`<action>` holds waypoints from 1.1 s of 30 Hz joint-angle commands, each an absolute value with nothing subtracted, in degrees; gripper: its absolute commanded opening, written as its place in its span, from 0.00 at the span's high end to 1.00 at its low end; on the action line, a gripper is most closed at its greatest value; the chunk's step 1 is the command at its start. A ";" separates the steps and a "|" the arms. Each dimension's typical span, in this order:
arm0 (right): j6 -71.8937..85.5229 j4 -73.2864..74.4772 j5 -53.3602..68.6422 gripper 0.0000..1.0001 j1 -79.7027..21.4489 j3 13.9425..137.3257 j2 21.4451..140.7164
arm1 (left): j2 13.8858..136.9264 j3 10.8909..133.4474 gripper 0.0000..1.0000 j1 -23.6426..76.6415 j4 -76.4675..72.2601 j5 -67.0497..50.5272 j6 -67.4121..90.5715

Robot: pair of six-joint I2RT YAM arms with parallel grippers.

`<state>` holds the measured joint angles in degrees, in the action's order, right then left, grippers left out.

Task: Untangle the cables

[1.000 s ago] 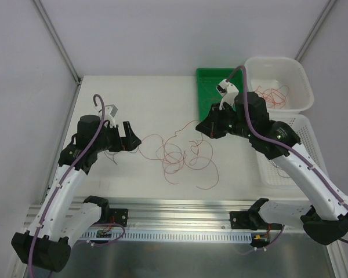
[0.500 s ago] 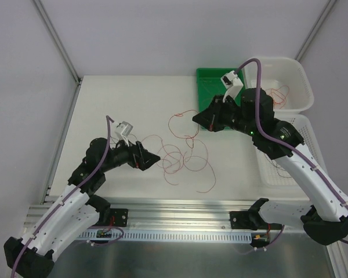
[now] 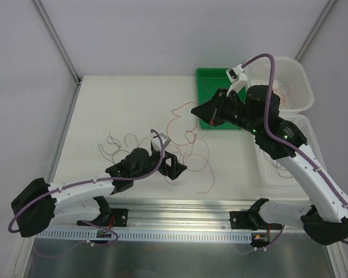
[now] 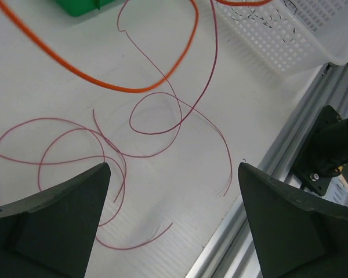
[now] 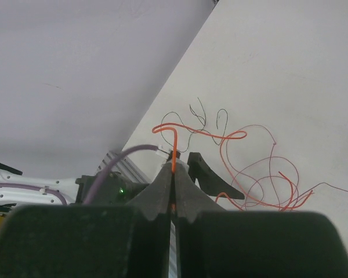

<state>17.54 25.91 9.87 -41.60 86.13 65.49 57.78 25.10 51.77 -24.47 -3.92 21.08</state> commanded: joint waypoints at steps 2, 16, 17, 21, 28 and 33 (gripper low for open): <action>19.25 21.97 10.81 0.98 -41.75 86.13 64.25 | 66.59 25.92 0.06 57.39 -40.68 9.30 13.02; 18.90 23.64 10.02 0.98 -42.01 83.58 60.82 | 83.58 30.59 0.86 63.46 -59.41 18.10 7.12; 18.37 24.25 9.58 0.98 -42.10 83.67 60.47 | 83.32 30.32 1.00 63.46 -59.24 19.06 7.38; 14.52 29.69 5.47 0.98 -41.92 84.02 57.66 | 81.22 29.71 1.00 63.02 -52.60 26.70 7.91; 10.29 38.13 0.35 0.99 -41.84 85.95 51.51 | 78.14 28.83 1.00 51.08 -32.89 27.52 22.48; 7.48 43.94 -5.71 0.99 -41.75 88.85 48.26 | 79.71 31.19 1.00 40.72 -16.57 25.05 35.31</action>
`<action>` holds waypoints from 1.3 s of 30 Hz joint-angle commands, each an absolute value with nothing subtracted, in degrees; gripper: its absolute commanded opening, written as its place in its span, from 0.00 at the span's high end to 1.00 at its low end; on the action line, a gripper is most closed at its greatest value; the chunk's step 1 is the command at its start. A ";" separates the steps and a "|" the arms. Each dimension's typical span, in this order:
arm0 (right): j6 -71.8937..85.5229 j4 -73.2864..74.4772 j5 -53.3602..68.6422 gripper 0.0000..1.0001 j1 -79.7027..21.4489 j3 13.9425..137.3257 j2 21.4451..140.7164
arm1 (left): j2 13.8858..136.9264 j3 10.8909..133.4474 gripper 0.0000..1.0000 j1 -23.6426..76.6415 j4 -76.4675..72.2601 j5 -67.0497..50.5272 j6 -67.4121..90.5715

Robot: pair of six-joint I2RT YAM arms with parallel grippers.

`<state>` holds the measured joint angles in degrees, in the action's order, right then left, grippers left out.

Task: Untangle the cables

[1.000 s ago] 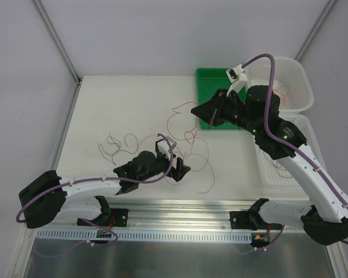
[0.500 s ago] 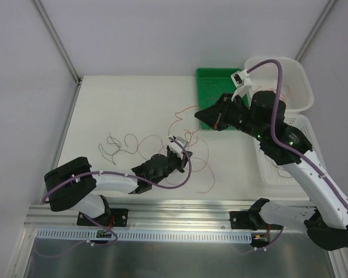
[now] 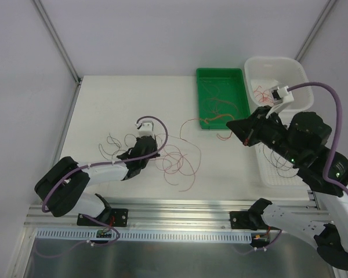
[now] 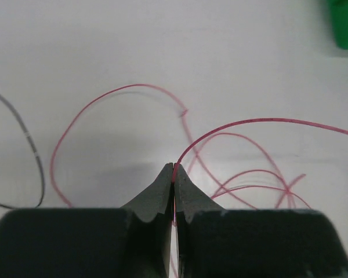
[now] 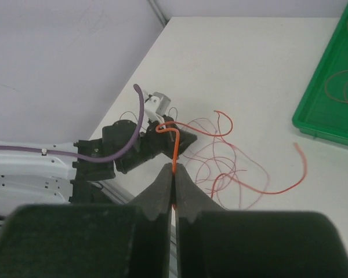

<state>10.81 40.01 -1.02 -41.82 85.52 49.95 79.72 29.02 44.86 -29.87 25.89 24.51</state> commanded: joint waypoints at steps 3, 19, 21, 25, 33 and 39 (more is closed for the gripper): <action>6.68 45.88 -8.17 0.99 -41.66 89.65 46.67 | 80.33 31.82 1.00 38.07 -13.19 22.25 37.26; 0.62 47.29 -18.63 0.99 -41.75 93.88 46.84 | 79.46 32.96 0.94 32.61 -3.69 11.08 42.63; 0.35 46.32 -20.12 0.99 -41.75 91.15 47.90 | 76.22 34.27 0.75 32.61 -2.03 10.02 40.36; -3.24 42.91 -22.93 0.99 -40.61 88.33 51.32 | 70.85 39.45 0.40 32.61 5.94 8.62 36.04; -7.56 37.97 -20.23 0.99 -30.62 92.45 61.15 | 68.37 57.28 0.01 29.45 24.85 -2.44 26.03; -3.35 35.34 -6.44 0.99 -14.09 98.51 68.10 | 68.30 64.51 0.01 22.86 35.33 -8.34 19.26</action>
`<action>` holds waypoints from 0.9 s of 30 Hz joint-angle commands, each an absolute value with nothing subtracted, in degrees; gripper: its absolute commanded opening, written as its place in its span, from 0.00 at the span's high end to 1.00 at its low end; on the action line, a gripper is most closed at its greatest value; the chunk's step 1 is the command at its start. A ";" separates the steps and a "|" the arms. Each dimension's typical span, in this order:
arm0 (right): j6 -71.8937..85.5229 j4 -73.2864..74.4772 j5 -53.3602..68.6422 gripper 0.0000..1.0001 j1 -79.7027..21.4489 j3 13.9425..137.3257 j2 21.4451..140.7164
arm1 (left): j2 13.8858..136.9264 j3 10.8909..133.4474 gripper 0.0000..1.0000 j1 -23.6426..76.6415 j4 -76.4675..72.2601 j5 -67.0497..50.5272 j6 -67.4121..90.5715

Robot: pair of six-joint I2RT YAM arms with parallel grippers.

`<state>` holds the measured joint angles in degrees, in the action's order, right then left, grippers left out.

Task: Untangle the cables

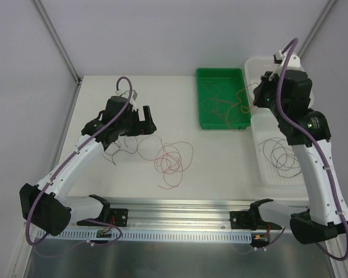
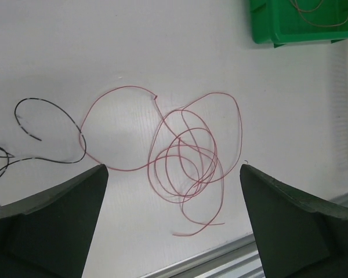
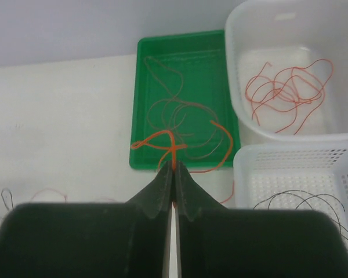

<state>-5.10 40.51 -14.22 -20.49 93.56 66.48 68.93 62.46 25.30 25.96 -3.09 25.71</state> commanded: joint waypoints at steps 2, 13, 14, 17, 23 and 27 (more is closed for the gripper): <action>-2.12 34.80 -1.51 0.99 -7.95 101.85 70.30 | 66.72 63.29 0.01 19.79 36.29 -8.53 17.41; -0.26 26.90 0.62 0.99 8.78 114.87 89.28 | 63.63 52.73 0.01 14.06 33.66 -0.35 14.59; -0.26 26.20 0.35 0.99 9.92 115.74 92.08 | 63.63 52.73 0.01 14.06 33.66 -0.35 14.68; -0.17 23.48 -2.98 0.99 11.51 117.60 96.23 | 63.81 52.56 0.01 13.98 33.75 1.58 14.15; 1.93 19.07 -3.34 0.73 12.13 118.12 108.00 | 63.90 52.56 0.01 14.06 33.75 2.19 14.15; 2.46 19.42 -3.60 0.36 12.13 118.04 112.23 | 63.81 52.47 0.01 13.97 33.75 3.51 14.15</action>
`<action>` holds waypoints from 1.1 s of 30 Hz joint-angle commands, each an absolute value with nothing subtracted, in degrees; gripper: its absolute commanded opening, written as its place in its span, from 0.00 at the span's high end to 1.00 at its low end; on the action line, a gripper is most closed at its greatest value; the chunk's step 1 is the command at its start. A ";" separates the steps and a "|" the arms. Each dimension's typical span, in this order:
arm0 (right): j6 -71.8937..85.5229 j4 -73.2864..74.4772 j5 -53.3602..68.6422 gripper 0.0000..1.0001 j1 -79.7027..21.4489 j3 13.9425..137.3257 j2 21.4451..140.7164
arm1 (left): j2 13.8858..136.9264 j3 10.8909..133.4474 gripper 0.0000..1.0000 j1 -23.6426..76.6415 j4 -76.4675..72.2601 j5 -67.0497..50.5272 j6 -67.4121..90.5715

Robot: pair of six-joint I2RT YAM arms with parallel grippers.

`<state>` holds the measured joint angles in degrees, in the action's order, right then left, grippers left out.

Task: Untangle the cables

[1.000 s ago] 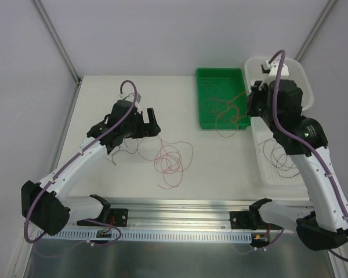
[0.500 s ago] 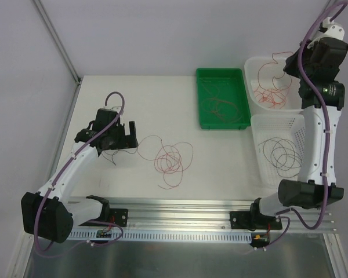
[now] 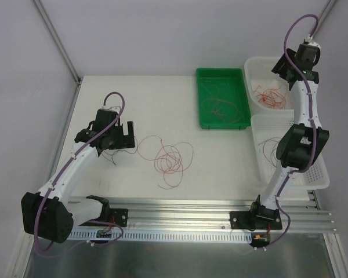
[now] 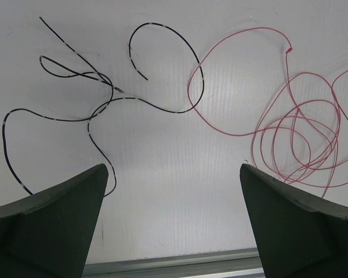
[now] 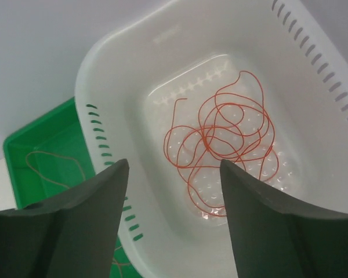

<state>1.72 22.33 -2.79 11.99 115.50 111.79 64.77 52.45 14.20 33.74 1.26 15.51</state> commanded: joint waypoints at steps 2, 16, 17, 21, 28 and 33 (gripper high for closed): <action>2.81 19.34 -2.56 0.23 12.13 116.99 111.45 | 63.72 52.38 0.01 14.06 33.66 3.87 14.15; 0.70 25.31 8.17 0.05 -2.71 94.24 90.37 | 62.40 52.21 0.01 13.98 33.66 2.11 15.03; 1.83 25.83 8.26 0.05 -6.20 92.13 89.13 | 62.23 52.12 0.01 14.06 33.66 2.11 15.29; 4.39 28.21 7.13 0.06 -16.41 83.78 84.12 | 62.14 52.12 0.01 14.06 33.58 1.76 15.38; 11.06 25.41 0.35 0.06 -36.62 73.05 80.86 | 63.45 51.94 0.01 14.06 33.57 1.58 15.29; 14.76 22.94 -4.38 0.09 -44.02 71.37 86.38 | 63.98 51.94 0.01 13.97 33.58 1.41 15.38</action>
